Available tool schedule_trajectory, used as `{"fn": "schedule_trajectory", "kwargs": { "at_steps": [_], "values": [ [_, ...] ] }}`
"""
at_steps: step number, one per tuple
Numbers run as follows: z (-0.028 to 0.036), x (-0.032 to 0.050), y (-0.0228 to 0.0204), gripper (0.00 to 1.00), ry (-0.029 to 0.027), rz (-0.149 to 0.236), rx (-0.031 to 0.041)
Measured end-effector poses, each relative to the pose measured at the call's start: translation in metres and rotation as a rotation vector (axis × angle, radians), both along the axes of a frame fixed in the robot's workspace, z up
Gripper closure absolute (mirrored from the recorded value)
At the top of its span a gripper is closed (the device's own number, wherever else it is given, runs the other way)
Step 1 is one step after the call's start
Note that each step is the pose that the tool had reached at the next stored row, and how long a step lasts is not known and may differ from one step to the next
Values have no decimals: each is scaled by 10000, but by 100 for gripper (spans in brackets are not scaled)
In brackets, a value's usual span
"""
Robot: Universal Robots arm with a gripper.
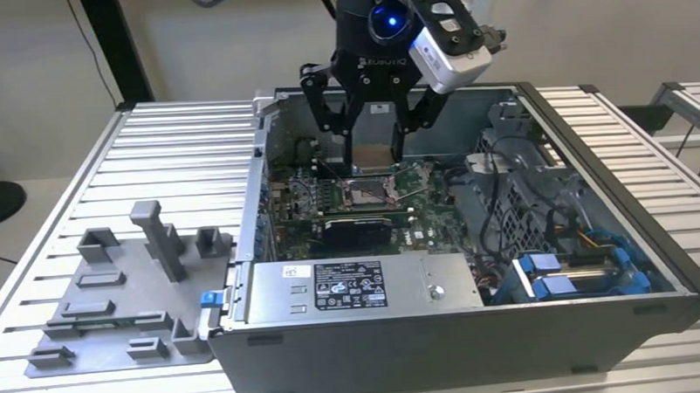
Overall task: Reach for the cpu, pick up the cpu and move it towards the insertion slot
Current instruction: 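Pick up the cpu and move it towards the insertion slot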
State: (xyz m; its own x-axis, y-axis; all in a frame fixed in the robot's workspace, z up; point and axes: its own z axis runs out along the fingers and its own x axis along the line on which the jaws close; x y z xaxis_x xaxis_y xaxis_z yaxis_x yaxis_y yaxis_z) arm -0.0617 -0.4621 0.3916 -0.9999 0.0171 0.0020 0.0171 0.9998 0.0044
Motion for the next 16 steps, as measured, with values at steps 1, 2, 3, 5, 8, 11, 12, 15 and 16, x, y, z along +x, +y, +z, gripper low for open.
{"fn": "schedule_trajectory", "kwargs": {
  "at_steps": [1,2,3,5,8,11,12,15,16],
  "values": [
    [0,28,0,100,0,0,0],
    [0,55,0,100,0,0,0],
    [0,81,0,100,0,0,0],
    [0,136,0,100,0,1,-1],
    [0,226,0,100,0,0,0],
    [0,320,0,100,0,0,-1],
    [0,352,0,100,0,0,1],
    [0,416,1,100,0,0,0],
    [0,435,1,100,0,1,-1]
  ]
}}
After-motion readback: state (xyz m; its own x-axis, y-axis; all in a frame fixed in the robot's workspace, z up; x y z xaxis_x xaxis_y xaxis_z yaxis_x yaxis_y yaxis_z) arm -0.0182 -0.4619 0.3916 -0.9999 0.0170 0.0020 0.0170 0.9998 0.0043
